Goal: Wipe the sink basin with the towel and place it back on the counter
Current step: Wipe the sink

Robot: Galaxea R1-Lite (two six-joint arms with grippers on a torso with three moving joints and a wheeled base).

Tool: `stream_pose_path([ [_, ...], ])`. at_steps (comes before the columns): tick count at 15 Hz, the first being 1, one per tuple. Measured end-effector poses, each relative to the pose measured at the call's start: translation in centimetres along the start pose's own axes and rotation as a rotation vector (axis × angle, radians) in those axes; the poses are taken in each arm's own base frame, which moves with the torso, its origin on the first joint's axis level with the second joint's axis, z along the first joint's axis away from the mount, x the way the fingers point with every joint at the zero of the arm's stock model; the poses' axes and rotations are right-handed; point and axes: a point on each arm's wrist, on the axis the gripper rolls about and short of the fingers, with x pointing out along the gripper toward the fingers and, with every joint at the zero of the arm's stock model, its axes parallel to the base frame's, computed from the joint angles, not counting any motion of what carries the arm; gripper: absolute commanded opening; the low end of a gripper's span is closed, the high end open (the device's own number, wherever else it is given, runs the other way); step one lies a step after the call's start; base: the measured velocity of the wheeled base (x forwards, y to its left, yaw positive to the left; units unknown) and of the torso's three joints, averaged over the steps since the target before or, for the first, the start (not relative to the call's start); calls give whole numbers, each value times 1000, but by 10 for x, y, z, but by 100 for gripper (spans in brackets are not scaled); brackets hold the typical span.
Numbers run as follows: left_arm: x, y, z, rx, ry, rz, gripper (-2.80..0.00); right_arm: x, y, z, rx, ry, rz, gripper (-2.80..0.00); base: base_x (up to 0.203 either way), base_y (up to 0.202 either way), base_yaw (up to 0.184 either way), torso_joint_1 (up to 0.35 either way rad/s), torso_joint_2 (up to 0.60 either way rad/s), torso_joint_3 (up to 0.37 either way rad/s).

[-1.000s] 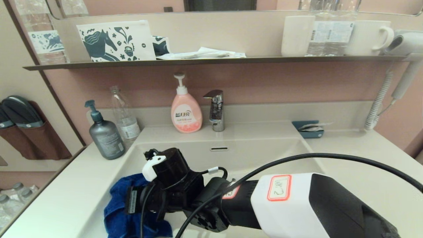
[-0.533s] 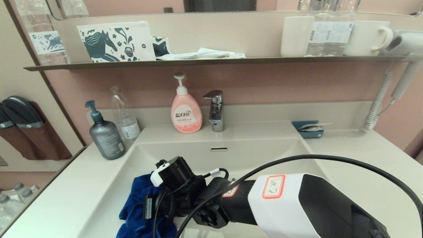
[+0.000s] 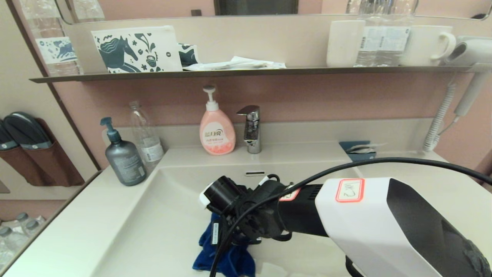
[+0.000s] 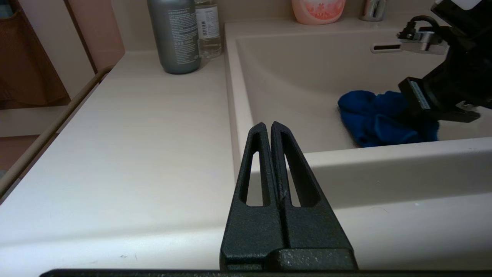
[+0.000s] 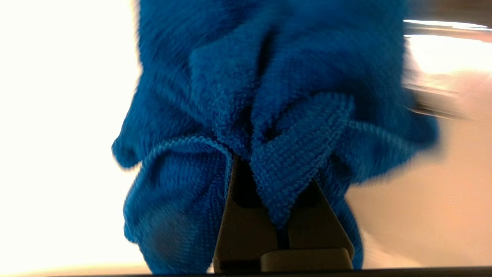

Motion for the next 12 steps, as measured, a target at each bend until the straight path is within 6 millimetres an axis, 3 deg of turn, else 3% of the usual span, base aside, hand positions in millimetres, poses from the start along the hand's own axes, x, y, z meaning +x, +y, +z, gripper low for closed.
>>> stream_pose_path([
  [3, 0, 0, 0, 0, 0, 0, -280, -8, -21, 2, 47, 51, -143, -280, 0, 0, 0, 0, 0, 0],
  [5, 0, 0, 0, 0, -1, -1, -280, -9, -23, 1, 49, 71, -151, -280, 0, 0, 0, 0, 0, 0],
  [8, 0, 0, 0, 0, 0, 0, -280, -9, -14, -4, 28, 97, -90, -280, 0, 0, 0, 0, 0, 0],
  [12, 0, 0, 0, 0, 0, 0, -280, -7, 19, -9, -56, 74, 171, -280, 0, 0, 0, 0, 0, 0],
])
